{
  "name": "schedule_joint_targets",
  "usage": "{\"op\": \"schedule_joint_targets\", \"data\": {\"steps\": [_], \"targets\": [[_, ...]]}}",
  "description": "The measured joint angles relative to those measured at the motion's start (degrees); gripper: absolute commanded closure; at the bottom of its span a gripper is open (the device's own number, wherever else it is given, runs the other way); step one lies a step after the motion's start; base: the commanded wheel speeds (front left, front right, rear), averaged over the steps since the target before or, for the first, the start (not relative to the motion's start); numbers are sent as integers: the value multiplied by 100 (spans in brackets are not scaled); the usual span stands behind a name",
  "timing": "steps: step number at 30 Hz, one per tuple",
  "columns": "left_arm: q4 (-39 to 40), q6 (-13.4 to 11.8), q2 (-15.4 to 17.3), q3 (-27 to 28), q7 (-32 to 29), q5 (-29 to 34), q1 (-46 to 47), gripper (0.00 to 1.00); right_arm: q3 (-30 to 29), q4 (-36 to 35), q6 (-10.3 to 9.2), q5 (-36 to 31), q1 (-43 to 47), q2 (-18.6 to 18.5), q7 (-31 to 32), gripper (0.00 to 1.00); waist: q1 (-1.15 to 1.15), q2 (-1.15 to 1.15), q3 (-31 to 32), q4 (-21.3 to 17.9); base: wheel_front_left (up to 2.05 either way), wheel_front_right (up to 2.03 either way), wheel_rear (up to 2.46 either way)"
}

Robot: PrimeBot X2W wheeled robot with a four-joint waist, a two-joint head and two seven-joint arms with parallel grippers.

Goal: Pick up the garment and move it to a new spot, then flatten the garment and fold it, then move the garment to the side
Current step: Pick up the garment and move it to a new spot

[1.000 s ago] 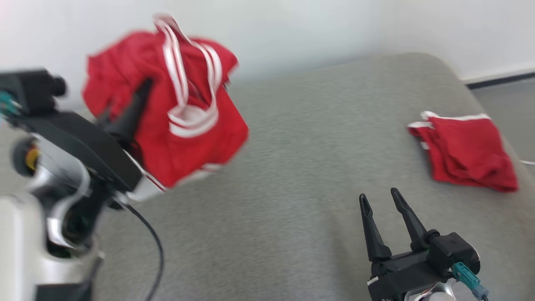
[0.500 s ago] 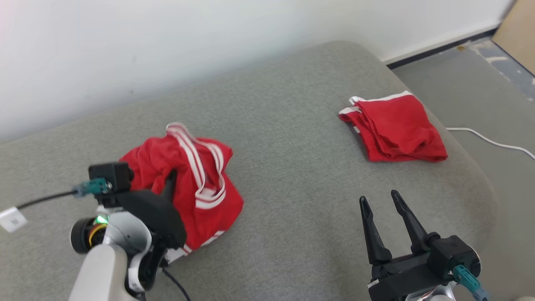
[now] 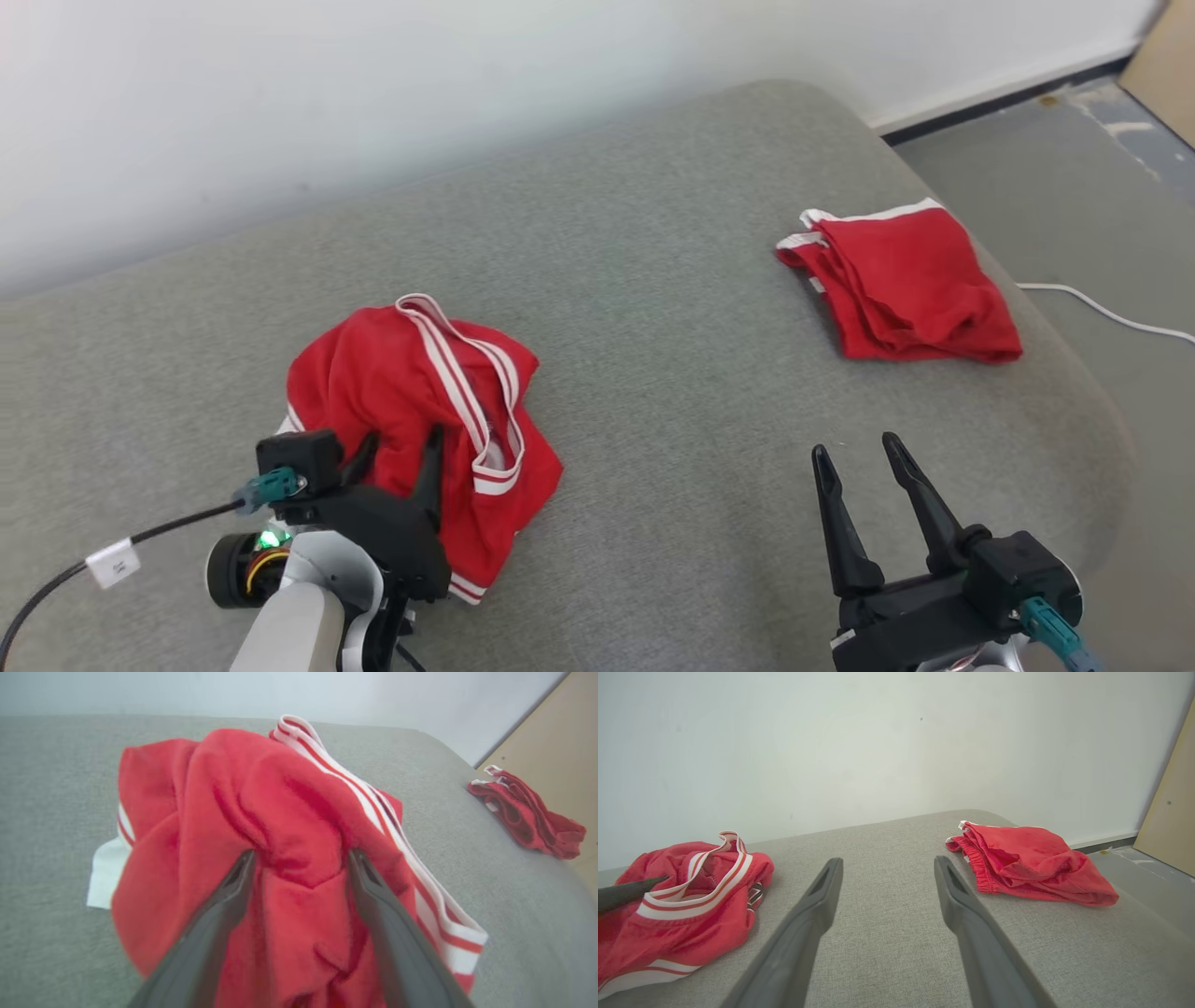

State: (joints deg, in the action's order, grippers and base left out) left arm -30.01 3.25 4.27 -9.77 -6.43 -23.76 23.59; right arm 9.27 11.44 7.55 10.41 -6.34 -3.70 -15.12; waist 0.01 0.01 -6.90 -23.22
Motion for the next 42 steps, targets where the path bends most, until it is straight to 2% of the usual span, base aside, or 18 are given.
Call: {"op": "schedule_joint_targets", "data": {"steps": [3,9,15,18,21,24,31,42], "targets": [[14,-11,-12,-8,423,3,5,0,-43,9,0,0,55,-29,0,0,0,0,32,154,0,0,0],[463,137,5,-64,1307,23,-242,0,-205,-18,0,-4,158,-65,0,0,0,0,123,527,0,0,0],[1004,31,149,64,1957,159,-915,0,-367,-41,0,-36,303,-90,0,0,-1,0,268,929,0,0,0],[1291,-34,204,138,2080,285,-1282,0,-464,-53,0,-44,383,-96,0,0,-1,0,351,1130,0,0,0],[1623,-218,250,422,2131,402,-1766,0,-471,-40,0,-80,474,-134,2,0,-1,0,466,1394,0,0,0],[2022,-215,229,686,2147,528,-2084,0,-441,-8,0,-98,492,-200,3,0,-1,-1,552,1567,0,0,0],[2317,-13,100,1059,2147,983,-2725,0,-423,172,0,-144,589,-291,2,0,-2,-1,745,1837,0,0,0],[2017,238,7,1552,2147,1210,-3068,0,-190,487,0,-279,672,-399,0,0,-1,0,894,1936,0,0,0]]}}
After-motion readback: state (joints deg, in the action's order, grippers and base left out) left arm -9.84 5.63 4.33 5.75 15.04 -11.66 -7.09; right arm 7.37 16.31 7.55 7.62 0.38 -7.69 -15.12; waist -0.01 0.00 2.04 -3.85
